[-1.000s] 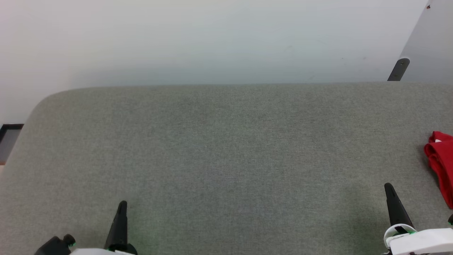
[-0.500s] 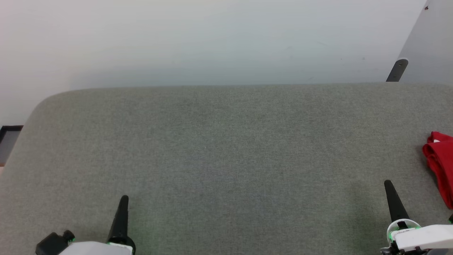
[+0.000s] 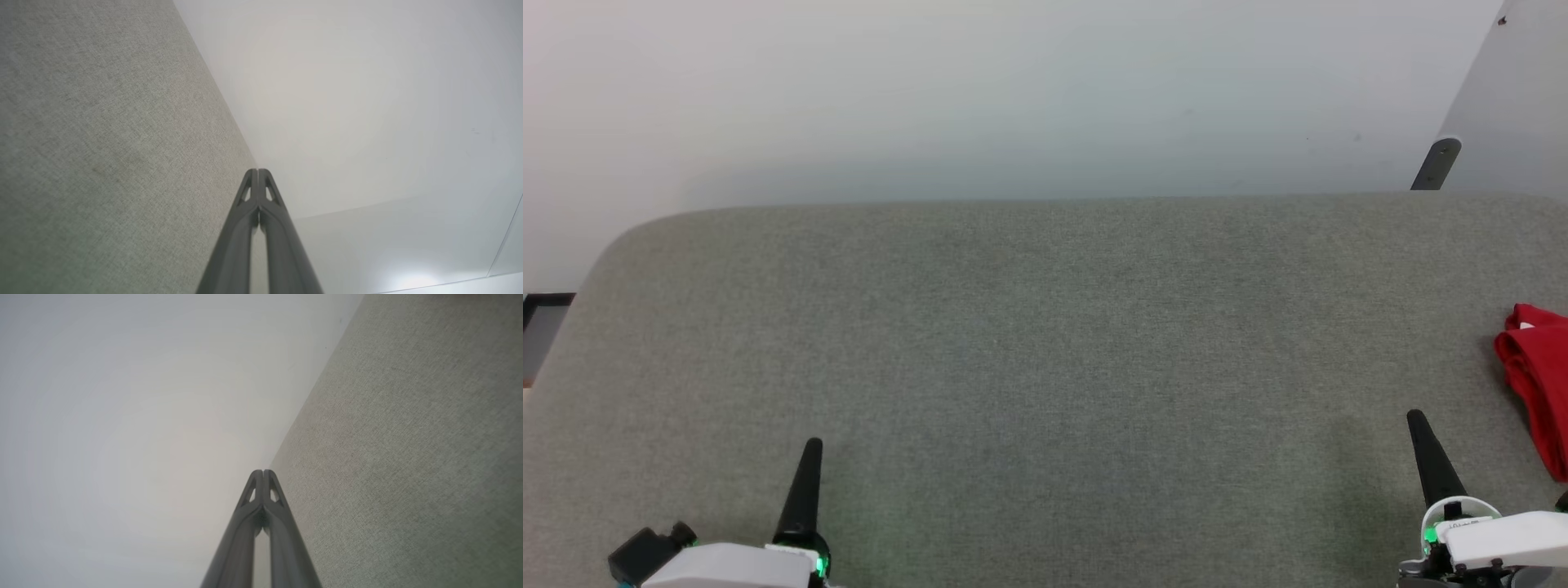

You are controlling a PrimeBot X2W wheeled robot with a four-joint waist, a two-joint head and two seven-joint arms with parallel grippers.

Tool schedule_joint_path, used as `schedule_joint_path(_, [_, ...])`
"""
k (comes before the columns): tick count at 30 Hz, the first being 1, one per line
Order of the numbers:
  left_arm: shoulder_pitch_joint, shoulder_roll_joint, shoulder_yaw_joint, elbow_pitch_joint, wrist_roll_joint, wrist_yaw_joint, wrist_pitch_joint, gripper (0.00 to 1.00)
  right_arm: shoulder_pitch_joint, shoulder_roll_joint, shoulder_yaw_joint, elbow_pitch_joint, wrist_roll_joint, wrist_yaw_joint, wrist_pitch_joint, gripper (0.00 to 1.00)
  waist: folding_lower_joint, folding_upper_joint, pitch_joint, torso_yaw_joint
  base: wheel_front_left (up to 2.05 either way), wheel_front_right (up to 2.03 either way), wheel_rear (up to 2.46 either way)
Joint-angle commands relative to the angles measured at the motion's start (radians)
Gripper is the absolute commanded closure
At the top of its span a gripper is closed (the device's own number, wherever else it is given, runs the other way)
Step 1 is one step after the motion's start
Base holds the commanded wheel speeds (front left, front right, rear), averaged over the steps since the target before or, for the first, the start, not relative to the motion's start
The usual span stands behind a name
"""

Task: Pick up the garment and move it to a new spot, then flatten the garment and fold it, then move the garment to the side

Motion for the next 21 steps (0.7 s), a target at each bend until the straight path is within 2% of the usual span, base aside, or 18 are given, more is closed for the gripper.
schedule_joint_path(1, [-0.017,0.001,0.004,-0.004,-0.016,-0.002,0.004,1.00,-0.015,0.002,-0.007,-0.003,0.019,0.000,0.005,1.00,0.0000,0.0000,0.000,0.000,0.00,0.00,0.00])
schedule_joint_path(21, [-0.053,-0.011,0.017,0.021,-0.168,-0.003,0.053,1.00,-0.039,0.012,-0.019,0.026,0.173,0.000,0.039,1.00,0.0000,0.0000,-0.006,-0.005,0.00,0.00,0.00])
